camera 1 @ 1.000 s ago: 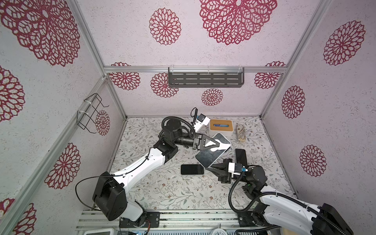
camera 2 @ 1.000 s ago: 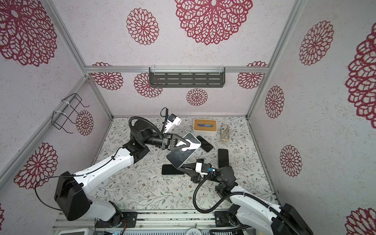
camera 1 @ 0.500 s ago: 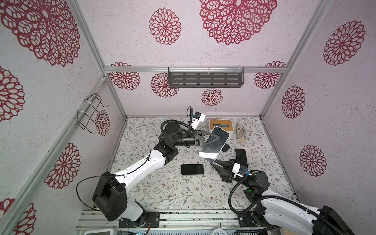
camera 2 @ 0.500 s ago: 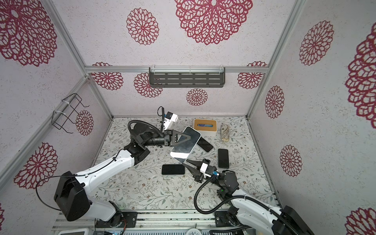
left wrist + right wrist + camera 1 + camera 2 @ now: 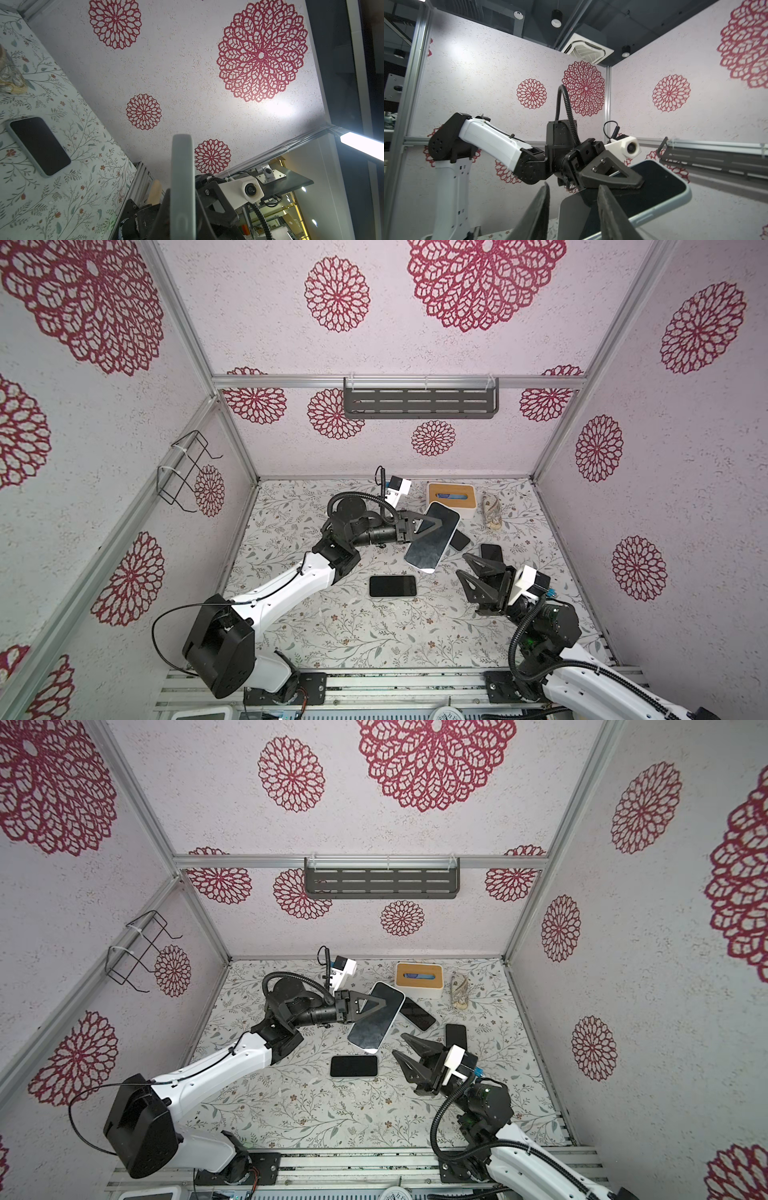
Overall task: Take the phone out of the phone case
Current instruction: Remove the phone case from the phone.
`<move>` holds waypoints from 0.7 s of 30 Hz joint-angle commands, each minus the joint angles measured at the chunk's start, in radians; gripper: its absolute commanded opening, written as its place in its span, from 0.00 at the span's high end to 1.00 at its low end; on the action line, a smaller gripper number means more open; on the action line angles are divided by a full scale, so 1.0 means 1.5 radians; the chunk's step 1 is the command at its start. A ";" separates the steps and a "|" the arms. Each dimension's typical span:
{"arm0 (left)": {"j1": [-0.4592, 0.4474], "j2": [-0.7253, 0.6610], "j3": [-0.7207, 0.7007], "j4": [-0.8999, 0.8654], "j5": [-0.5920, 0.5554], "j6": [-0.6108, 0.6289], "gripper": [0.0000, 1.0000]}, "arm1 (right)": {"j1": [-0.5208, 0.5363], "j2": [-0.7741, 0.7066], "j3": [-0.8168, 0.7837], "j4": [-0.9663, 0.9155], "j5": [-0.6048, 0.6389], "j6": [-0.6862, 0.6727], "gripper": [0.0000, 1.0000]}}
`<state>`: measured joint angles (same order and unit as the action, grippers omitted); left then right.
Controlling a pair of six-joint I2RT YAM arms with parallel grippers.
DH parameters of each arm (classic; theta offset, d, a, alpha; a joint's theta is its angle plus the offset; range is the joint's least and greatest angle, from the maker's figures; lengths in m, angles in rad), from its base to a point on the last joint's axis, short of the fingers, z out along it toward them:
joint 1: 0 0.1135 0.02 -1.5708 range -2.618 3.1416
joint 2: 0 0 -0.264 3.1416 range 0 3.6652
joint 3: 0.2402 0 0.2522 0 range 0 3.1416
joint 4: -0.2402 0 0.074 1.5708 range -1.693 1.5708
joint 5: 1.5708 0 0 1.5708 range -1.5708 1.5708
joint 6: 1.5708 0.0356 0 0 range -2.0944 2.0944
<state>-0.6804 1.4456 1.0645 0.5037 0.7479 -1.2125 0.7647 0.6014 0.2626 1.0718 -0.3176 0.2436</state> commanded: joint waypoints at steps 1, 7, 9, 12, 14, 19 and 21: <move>-0.005 -0.031 -0.008 0.043 -0.052 -0.004 1.00 | 0.000 -0.010 0.023 -0.080 -0.016 0.119 0.54; -0.007 -0.039 -0.028 0.093 -0.083 -0.028 1.00 | 0.000 0.008 0.021 -0.116 -0.038 0.244 0.47; -0.007 -0.040 -0.031 0.096 -0.089 -0.030 1.00 | 0.001 0.018 0.014 -0.113 -0.046 0.262 0.47; -0.009 -0.039 -0.032 0.104 -0.089 -0.034 1.00 | 0.000 0.035 -0.002 -0.099 -0.040 0.278 0.47; -0.010 -0.038 -0.033 0.109 -0.088 -0.036 1.00 | 0.000 0.051 -0.012 -0.077 -0.038 0.288 0.47; -0.014 -0.039 -0.033 0.110 -0.088 -0.036 1.00 | 0.001 0.082 -0.019 -0.036 -0.039 0.302 0.47; -0.017 -0.039 -0.032 0.111 -0.088 -0.035 1.00 | 0.001 0.085 -0.019 -0.030 -0.035 0.304 0.47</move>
<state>-0.6933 1.4193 1.0145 0.5926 0.6239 -1.2575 0.7647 0.7361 0.2260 0.9268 -0.3691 0.6682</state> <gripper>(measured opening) 0.123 0.527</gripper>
